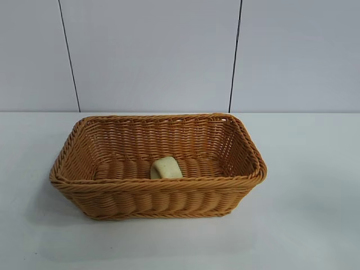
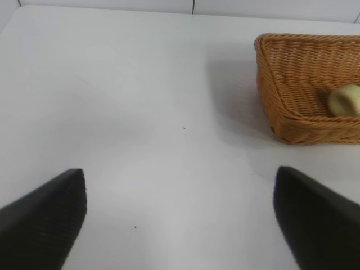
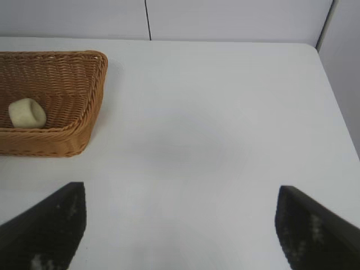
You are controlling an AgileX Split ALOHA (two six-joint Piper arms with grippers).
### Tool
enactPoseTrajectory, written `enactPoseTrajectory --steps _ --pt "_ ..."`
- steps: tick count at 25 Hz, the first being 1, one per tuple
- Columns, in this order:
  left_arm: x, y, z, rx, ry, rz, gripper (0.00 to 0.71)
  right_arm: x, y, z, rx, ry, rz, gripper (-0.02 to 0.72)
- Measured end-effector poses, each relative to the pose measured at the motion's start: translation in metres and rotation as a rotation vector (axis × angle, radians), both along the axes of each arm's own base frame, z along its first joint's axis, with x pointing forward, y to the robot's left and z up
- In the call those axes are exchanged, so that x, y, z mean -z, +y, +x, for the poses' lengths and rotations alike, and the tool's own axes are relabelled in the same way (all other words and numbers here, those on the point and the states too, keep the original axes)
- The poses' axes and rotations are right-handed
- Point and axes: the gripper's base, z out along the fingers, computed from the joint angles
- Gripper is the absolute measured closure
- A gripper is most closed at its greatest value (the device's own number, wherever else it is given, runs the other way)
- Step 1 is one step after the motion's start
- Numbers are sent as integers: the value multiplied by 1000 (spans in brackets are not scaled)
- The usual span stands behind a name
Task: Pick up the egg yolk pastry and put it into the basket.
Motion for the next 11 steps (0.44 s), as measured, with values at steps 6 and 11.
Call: enactPoseTrajectory --steps 6,11 --pt "0 0 0 0 0 0 14 0 0 -1 -1 -3 1 72" --pt "0 0 0 0 0 0 14 0 0 -1 -1 -3 1 72"
